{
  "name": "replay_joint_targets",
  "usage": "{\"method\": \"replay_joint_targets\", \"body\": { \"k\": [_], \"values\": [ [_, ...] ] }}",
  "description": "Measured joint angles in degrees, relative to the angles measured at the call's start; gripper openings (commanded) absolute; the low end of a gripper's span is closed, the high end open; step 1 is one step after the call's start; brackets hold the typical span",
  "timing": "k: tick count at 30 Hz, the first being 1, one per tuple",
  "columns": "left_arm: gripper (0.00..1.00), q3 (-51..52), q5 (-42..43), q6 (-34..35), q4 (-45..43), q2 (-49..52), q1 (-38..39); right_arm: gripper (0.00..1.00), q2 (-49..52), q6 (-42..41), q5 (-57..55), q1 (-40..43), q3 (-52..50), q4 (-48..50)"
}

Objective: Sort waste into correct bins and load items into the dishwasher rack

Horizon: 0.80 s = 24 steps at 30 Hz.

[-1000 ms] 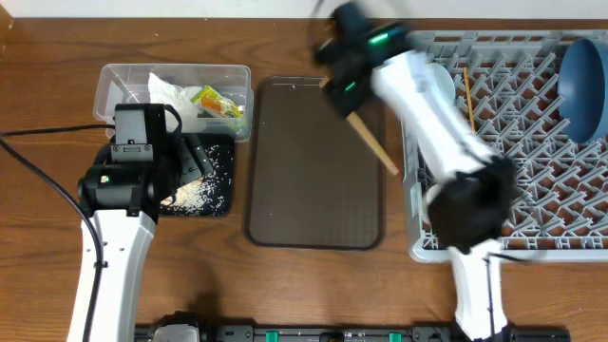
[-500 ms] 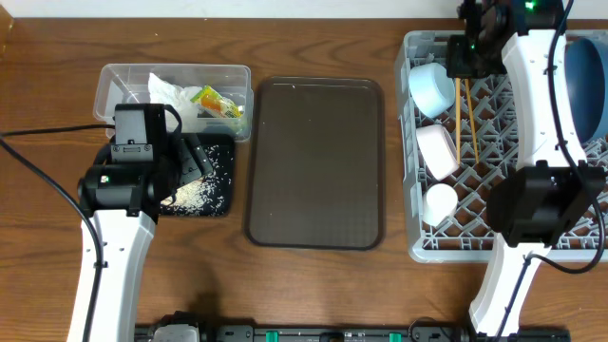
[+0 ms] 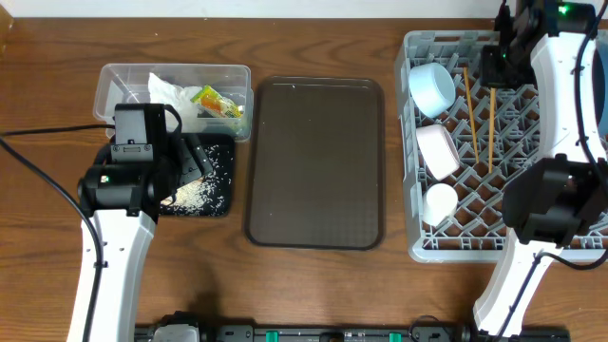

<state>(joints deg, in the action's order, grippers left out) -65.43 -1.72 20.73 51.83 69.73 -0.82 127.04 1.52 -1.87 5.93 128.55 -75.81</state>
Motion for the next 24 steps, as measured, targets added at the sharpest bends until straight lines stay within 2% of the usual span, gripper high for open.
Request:
{"method": "replay_joint_targets", "body": {
  "k": [1,2,3,9,13,14,15,21,22,24],
  "values": [
    [0.91,0.0,0.0,0.0,0.0,0.0,0.0,0.57,0.0,0.6,0.3,0.0,-0.2,0.2],
    [0.91,0.0,0.0,0.0,0.0,0.0,0.0,0.68,0.1,1.2,0.4,0.0,-0.3,0.4],
    [0.91,0.0,0.0,0.0,0.0,0.0,0.0,0.73,0.1,1.7,0.5,0.0,-0.4,0.4],
    [0.91,0.0,0.0,0.0,0.0,0.0,0.0,0.81,0.0,2.9,4.0,0.0,-0.4,-1.7],
    [0.91,0.0,0.0,0.0,0.0,0.0,0.0,0.82,-1.5,3.3,8.0,-0.2,-0.4,-4.6],
    [0.91,0.0,0.0,0.0,0.0,0.0,0.0,0.94,-2.3,3.3,8.5,-0.4,-0.4,-5.3],
    [0.91,0.0,0.0,0.0,0.0,0.0,0.0,0.99,-4.0,3.3,9.1,-0.7,-0.4,-6.3],
    [0.91,0.0,0.0,0.0,0.0,0.0,0.0,0.99,-19.8,3.5,11.2,-3.2,-0.2,-12.4],
    [0.91,0.0,0.0,0.0,0.0,0.0,0.0,0.93,-23.5,3.5,11.4,-3.2,0.1,-13.0],
    [0.91,0.0,0.0,0.0,0.0,0.0,0.0,0.99,-28.3,3.6,10.9,-3.1,0.7,-13.5]
  ]
}}
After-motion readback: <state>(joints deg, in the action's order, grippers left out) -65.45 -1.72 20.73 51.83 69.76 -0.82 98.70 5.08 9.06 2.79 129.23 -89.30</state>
